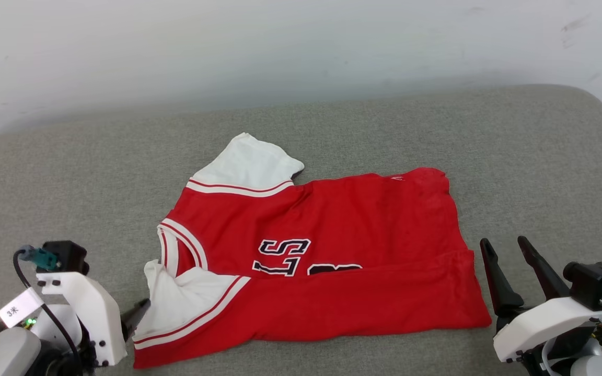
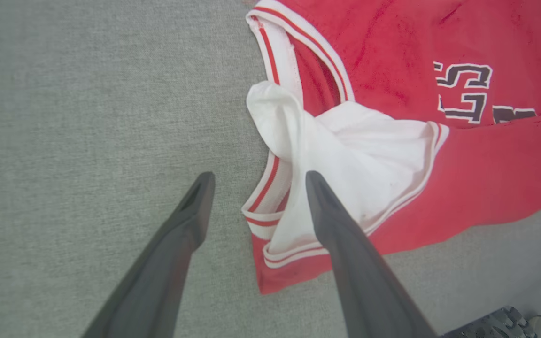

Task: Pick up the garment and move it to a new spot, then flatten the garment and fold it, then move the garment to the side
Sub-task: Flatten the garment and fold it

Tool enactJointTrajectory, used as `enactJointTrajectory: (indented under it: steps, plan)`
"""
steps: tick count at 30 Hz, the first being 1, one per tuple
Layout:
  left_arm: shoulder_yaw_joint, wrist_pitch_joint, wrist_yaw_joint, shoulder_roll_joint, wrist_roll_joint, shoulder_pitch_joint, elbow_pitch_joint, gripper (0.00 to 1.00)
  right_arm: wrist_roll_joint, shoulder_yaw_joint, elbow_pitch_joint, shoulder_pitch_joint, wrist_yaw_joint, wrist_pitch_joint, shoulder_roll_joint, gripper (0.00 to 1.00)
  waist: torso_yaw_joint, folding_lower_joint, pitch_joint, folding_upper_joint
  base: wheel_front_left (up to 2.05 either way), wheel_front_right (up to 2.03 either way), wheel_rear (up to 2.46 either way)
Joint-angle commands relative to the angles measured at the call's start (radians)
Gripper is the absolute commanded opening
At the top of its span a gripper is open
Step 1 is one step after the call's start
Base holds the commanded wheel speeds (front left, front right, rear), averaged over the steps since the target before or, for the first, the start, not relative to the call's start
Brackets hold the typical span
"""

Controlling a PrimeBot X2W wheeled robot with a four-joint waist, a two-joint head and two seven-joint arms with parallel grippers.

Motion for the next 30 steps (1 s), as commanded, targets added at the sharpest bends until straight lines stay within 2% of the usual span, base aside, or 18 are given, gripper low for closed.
enactJointTrajectory:
  steps: [1,5,8,13,16,18,19,21,25,30]
  plan:
    - [-0.003,0.02,0.013,0.007,-0.01,0.02,-0.017,1.0,-0.005,-0.003,-0.01,0.011,-0.001,0.003,0.006,1.0,-0.008,0.0001,0.004,-0.0001,0.0,0.0,0.0]
    - [-0.013,0.077,0.059,0.015,-0.036,0.06,-0.062,1.0,-0.001,-0.009,-0.029,0.014,-0.001,0.013,0.018,1.0,-0.02,0.0001,0.019,-0.0001,0.0,0.0,0.0]
    - [-0.03,0.09,0.072,-0.001,-0.043,0.078,-0.059,1.0,0.005,-0.013,-0.035,0.008,-0.001,0.019,0.022,1.0,-0.024,0.0001,0.033,-0.0001,0.0,0.0,0.0]
    - [-0.066,0.105,0.061,-0.045,-0.036,0.069,0.007,1.0,0.013,-0.016,-0.041,-0.005,-0.001,0.031,0.022,1.0,-0.026,0.0001,0.055,-0.0001,0.0,0.0,0.0]
    - [-0.096,0.12,0.038,-0.083,-0.042,0.069,0.058,1.0,0.024,-0.024,-0.042,-0.006,-0.001,0.044,0.014,1.0,-0.03,0.0001,0.061,-0.0001,0.0,0.0,0.0]
    - [-0.109,0.113,0.022,-0.108,-0.045,0.064,0.078,0.23,0.034,-0.034,-0.041,-0.003,-0.001,0.057,0.007,1.0,-0.031,0.0001,0.062,-0.0001,0.0,0.0,0.0]
    - [-0.11,0.107,0.014,-0.12,-0.048,0.062,0.085,0.0,0.042,-0.039,-0.038,0.001,-0.001,0.069,0.005,1.0,-0.031,0.0001,0.061,-0.0001,0.0,0.0,0.0]
    - [-0.111,0.096,0.002,-0.131,-0.048,0.061,0.091,0.0,0.058,-0.052,-0.034,0.008,-0.001,0.098,-0.006,1.0,-0.028,0.0001,0.057,-0.0001,0.0,0.0,0.0]
    - [-0.093,0.059,0.006,-0.108,-0.031,0.063,0.062,0.0,0.09,-0.064,-0.025,0.015,-0.001,0.18,-0.042,1.0,-0.02,0.0001,0.041,-0.0001,0.0,0.0,0.0]
    - [-0.068,0.017,0.037,-0.076,-0.006,0.07,-0.022,0.0,0.146,-0.048,0.002,0.029,-0.001,0.409,-0.116,1.0,0.001,0.0001,0.028,-0.0001,0.0,0.0,0.0]
